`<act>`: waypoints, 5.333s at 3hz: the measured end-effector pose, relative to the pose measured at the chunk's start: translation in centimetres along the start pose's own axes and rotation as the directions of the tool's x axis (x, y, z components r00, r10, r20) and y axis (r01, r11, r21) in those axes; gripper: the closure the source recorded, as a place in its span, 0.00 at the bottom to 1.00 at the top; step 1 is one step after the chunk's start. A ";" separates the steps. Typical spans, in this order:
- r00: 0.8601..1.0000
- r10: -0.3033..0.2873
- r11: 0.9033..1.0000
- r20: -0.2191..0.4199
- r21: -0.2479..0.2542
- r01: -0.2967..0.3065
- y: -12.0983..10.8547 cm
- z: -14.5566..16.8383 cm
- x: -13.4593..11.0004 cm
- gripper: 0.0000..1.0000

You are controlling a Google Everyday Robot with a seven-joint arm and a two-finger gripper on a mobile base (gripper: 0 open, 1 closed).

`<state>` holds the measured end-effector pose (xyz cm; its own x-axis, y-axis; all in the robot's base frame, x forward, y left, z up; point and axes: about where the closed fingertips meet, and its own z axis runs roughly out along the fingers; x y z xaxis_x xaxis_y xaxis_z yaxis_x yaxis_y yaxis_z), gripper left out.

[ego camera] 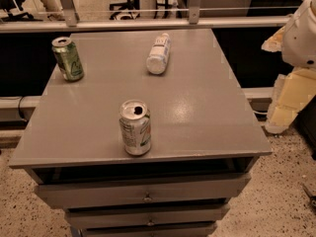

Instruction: Place blue plastic bottle upright

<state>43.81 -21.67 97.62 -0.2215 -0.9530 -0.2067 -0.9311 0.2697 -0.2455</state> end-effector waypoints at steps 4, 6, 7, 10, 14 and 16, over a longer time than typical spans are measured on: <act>0.985 0.153 0.988 0.080 0.010 -0.154 -11.3 6.2 -6.2 0.00; 0.896 0.425 0.904 0.131 -0.012 -0.427 -19.4 10.5 -12.3 0.00; 0.864 0.483 0.874 0.141 -0.016 -0.486 -20.1 10.6 -12.8 0.00; 0.805 0.560 0.825 0.196 -0.040 -0.564 -22.4 12.7 -16.2 0.00; 0.424 0.901 0.427 0.091 -0.019 -0.904 -26.2 22.0 -26.3 0.00; 0.323 0.946 0.323 0.005 0.042 -0.946 -25.6 25.3 -25.3 0.17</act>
Offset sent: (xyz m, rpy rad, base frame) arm 0.0592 0.0208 -0.0028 0.0780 -0.0255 -0.0456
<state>80.56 -0.91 85.14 -0.9511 -0.0519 -0.3043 -0.0788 0.9939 0.0768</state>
